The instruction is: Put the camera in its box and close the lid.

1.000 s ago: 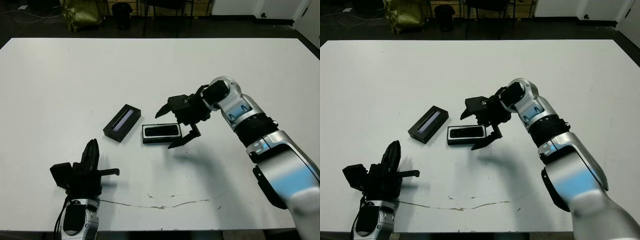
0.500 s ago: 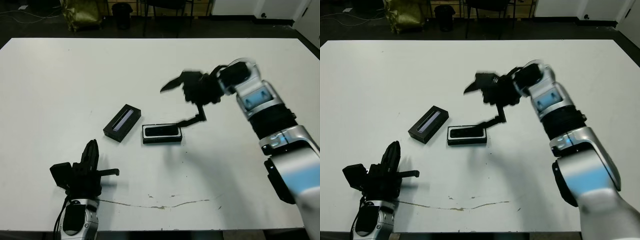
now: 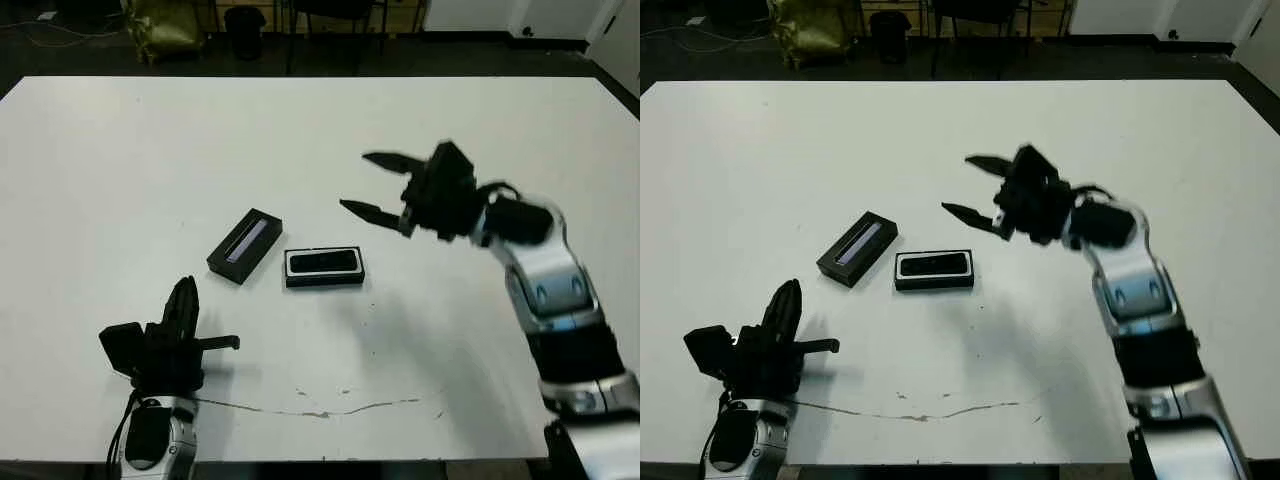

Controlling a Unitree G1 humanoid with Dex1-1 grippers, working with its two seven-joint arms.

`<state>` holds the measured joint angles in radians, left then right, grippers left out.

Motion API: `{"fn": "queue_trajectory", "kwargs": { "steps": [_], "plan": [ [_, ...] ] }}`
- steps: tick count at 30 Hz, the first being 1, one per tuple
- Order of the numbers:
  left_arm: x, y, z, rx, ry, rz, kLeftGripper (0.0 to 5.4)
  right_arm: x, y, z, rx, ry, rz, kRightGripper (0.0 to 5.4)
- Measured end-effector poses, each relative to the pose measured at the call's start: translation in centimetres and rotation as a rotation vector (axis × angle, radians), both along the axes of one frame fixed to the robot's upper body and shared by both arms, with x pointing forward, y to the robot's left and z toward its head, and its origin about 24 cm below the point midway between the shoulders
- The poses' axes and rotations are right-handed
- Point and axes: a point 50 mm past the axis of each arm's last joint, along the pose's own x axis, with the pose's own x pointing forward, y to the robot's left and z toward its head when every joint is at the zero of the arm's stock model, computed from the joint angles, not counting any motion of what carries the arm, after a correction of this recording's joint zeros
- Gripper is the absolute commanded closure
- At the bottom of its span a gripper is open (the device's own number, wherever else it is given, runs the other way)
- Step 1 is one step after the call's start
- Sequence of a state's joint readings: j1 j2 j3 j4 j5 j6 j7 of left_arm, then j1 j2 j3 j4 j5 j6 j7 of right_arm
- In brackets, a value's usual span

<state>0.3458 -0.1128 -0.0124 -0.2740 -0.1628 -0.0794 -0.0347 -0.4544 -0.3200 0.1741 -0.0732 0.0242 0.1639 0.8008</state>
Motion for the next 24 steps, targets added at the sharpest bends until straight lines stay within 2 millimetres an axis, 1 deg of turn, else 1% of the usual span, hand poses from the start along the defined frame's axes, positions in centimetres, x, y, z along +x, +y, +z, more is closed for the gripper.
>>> {"fn": "queue_trajectory", "kwargs": {
  "steps": [7,10,15,24],
  "plan": [
    [0.0,0.0,0.0,0.0,0.0,0.002,5.4,-1.7,0.7,-0.3,-0.072,-0.068,-0.01,5.38],
    [0.0,0.0,0.0,-0.001,0.001,0.002,5.4,-2.0,0.8,-0.9,-0.082,-0.067,-0.029,5.38],
    [0.0,0.1,-0.2,0.003,-0.002,0.004,5.4,-2.4,1.3,-2.5,-0.092,-0.053,-0.097,5.38],
    [-0.1,0.2,-0.3,0.003,-0.001,0.008,5.4,-2.4,3.0,-4.3,-0.085,-0.034,-0.155,5.38]
  ]
}}
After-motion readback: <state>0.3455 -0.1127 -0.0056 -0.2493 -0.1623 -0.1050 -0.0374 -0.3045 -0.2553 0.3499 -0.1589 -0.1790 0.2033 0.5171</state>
